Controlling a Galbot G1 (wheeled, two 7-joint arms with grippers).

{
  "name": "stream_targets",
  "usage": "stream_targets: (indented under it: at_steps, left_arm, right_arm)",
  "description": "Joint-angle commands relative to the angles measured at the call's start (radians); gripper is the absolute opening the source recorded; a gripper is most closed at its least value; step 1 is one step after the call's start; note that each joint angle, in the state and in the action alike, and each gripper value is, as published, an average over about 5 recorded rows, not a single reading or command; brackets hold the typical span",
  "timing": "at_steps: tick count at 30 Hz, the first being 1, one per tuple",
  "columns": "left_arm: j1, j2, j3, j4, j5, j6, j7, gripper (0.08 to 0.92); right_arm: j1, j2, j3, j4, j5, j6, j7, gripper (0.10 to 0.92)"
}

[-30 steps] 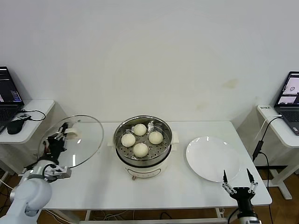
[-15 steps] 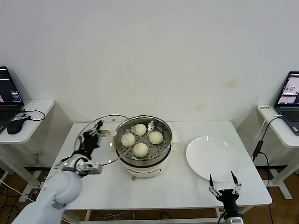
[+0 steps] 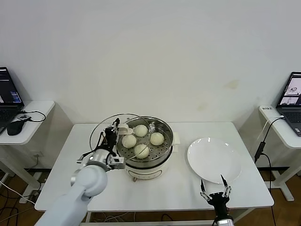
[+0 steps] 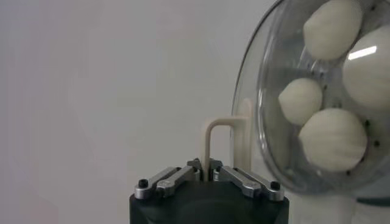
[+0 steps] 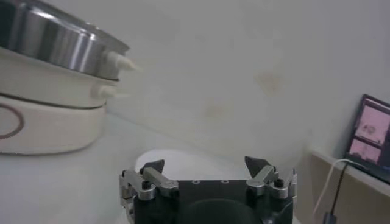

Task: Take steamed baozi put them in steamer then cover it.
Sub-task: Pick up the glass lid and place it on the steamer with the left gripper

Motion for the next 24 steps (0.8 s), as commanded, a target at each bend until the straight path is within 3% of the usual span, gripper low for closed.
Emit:
stream_targets:
  at_steps: [1,13,24]
  left_arm:
    - [-0.058,-0.174,0.061,0.039,0.25,0.053,0.129,0.141]
    - [-0.094,-0.323,0.108,0.165,0.304,0.068,0.147,0.141]
    - [-0.106,-0.404,0.101,0.269,0.357,0.062,0.14,0.141]
  right_arm:
    - [-0.001,0.008,-0.017,-0.009,-0.059,-0.019,0.015,0.823]
    - [0.005,0.007,0.01,-0.015,-0.055,-0.019,0.016,0.823]
    - [0.014,-0.001,0.019,-0.032,-0.049,-0.014,0.016,0.823]
